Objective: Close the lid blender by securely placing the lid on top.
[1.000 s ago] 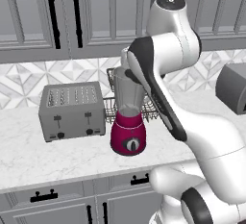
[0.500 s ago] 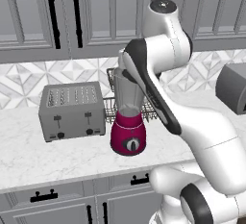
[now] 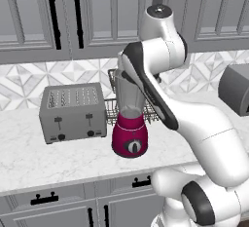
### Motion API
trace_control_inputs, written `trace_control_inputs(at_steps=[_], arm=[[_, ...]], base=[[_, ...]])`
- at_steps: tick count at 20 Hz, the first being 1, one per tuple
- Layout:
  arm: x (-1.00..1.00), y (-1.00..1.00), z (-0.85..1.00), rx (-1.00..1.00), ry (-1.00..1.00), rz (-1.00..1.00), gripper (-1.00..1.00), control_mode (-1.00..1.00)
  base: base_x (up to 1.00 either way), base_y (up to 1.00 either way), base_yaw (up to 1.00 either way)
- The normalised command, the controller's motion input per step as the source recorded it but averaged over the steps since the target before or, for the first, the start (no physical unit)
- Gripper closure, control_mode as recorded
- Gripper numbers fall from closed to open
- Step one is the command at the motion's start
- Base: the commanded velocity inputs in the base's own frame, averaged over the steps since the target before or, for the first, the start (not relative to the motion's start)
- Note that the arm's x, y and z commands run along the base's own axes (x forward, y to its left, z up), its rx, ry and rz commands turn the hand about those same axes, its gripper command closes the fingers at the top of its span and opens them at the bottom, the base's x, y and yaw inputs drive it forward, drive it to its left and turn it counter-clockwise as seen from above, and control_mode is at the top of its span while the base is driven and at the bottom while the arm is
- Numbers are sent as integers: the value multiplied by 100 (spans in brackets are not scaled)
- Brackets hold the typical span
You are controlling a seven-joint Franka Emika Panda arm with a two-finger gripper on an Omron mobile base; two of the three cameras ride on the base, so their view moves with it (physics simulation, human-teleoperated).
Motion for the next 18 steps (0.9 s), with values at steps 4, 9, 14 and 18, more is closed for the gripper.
trace_control_inputs(at_steps=[4, 9, 14, 18], arm=[[25, 6, -4, 0, 0, 0, 100, -100], [31, 13, -2, 0, 0, 0, 100, -100], [35, 12, -2, 0, 0, 0, 100, -100], [30, 0, -4, 0, 0, 0, 100, -100]], base=[[0, 0, 0], [0, 0, 0], [0, 0, 0], [0, 0, 0]])
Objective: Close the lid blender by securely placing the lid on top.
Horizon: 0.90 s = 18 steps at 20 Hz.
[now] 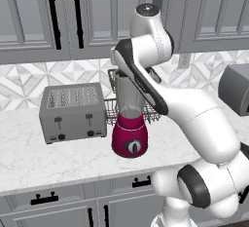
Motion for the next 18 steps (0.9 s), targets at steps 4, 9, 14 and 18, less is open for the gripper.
trace_control_inputs(at_steps=[4, 9, 14, 18], arm=[[21, 0, -5, 0, 0, 0, 100, -100], [4, 0, -19, 0, -2, 0, 100, -100], [0, 0, -37, 0, -16, 0, 100, -100], [-5, -8, -38, 0, -33, 0, 100, -100]], base=[[0, 0, 0], [0, 0, 0], [0, 0, 0], [0, 0, 0]])
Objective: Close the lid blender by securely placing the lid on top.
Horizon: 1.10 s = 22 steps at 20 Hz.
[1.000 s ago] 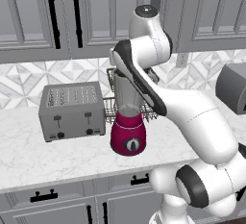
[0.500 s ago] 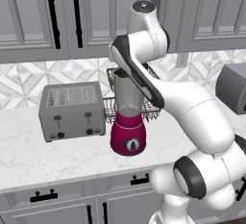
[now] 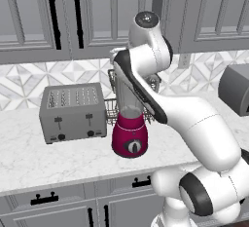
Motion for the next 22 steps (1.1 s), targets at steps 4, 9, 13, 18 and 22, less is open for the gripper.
trace_control_inputs(at_steps=[4, 9, 13, 18, 22], arm=[[-5, -14, -38, 0, -34, -1, 100, -100], [1, -16, -26, 5, -25, 0, 100, -100], [8, -11, -21, 7, -25, 0, 100, -100], [14, -8, -24, 7, -22, 0, 100, -100], [22, -4, -27, 8, -20, 0, 100, -100]], base=[[0, 0, 0], [0, 0, 0], [0, 0, 0], [0, 0, 0], [0, 0, 0]])
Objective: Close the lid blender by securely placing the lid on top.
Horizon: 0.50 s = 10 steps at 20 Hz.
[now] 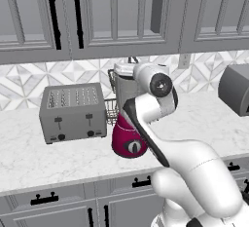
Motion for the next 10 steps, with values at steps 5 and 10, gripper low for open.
trace_control_inputs(at_steps=[5, 10], arm=[[38, 0, -21, 8, -16, 0, 100, -100], [40, 0, -24, 7, -12, 0, 100, -100]], base=[[0, 0, 0], [0, 0, 0]])
